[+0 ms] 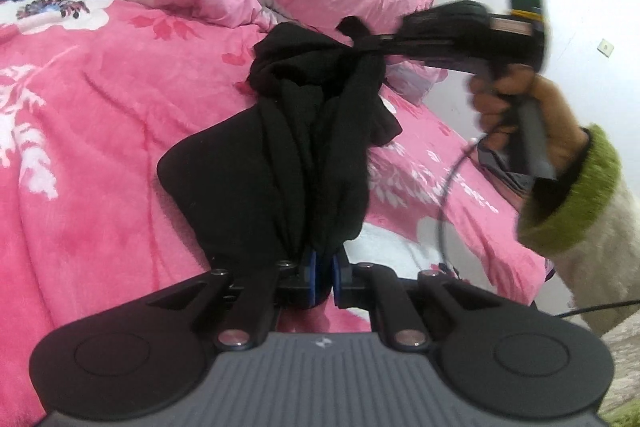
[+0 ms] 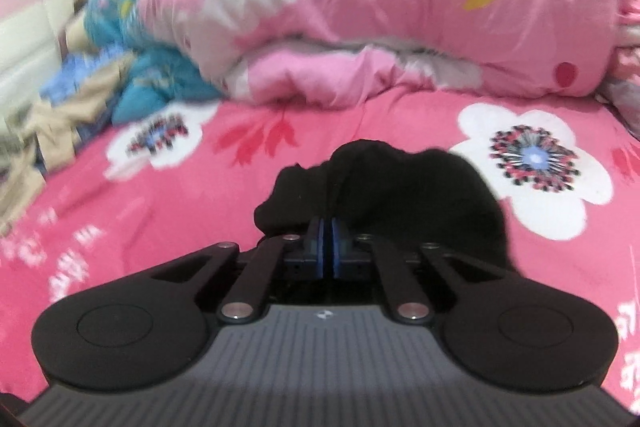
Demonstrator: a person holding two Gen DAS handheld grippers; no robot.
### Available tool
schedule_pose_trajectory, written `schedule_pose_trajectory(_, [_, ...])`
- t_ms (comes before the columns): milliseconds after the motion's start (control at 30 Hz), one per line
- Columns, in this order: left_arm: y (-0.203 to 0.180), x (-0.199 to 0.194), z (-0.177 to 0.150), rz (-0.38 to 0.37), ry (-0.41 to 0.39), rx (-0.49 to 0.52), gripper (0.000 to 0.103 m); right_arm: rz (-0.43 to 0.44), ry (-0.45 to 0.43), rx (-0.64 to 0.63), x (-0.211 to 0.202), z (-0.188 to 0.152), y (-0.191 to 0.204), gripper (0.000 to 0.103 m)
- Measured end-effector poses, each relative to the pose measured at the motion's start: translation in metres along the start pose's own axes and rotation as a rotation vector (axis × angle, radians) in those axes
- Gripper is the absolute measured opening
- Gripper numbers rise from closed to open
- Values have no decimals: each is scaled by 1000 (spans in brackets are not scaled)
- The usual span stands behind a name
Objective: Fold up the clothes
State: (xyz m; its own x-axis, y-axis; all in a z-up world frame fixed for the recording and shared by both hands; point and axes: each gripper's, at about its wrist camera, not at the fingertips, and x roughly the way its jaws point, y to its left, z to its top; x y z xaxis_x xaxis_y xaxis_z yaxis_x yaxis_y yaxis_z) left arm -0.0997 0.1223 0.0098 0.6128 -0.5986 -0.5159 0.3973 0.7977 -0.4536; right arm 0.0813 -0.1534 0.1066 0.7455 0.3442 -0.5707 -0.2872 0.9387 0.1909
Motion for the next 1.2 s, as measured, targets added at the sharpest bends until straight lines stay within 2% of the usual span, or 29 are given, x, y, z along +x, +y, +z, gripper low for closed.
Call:
schedule_pose_trajectory(133, [-5,-3,-1,1,-14,15,9,12,-33,86,-28,-2,-18,2])
schedule_pose_trajectory(233, [-11,-8,-1,-6,-12,48,9,2,-52,182,-69,-20,-39,2])
schedule_pose_trajectory(433, [-22,-11,-5,-28,46,110,8,-59,-8,404,-125,-91,-80,2])
schedule_pose_trajectory(567, [-21,-15,-7,-24,81,92,9,-99,70,526,-131,-143,-98,2])
schedule_pose_trajectory(667, [-19,-18,-9,-20,106,74,15,-118,126,607,-132,-176,-110,3])
schedule_pose_trajectory(767, [-17,-23,-10,-17,127,51,30,-118,94,604,-145,-174,-115,6])
schedule_pose_trajectory(800, [-17,-26,-11,-14,128,39,37,-120,83,601,-149,-172,-116,9])
schedule_pose_trajectory(833, [-17,-29,-11,-1,126,32,44,-130,70,578,-151,-168,-116,20])
schedule_pose_trajectory(867, [-17,-32,-12,17,124,26,45,-141,56,555,-153,-163,-116,36])
schedule_pose_trajectory(900, [-18,-35,-12,32,122,20,47,-149,45,532,-155,-159,-116,44])
schedule_pose_trajectory(933, [-17,-37,-12,45,119,10,50,-143,48,520,-150,-158,-115,56])
schedule_pose_trajectory(967, [-17,-39,-12,55,113,-3,52,-136,51,507,-145,-157,-114,62])
schedule_pose_trajectory(1033, [-15,-44,-11,75,96,-37,60,-124,57,482,-135,-155,-111,68])
schedule_pose_trajectory(1067, [-13,-46,-10,83,88,-57,60,-117,60,469,-130,-154,-110,71])
schedule_pose_trajectory(1200, [0,-46,-2,102,44,-164,68,-92,72,419,-110,-150,-106,71])
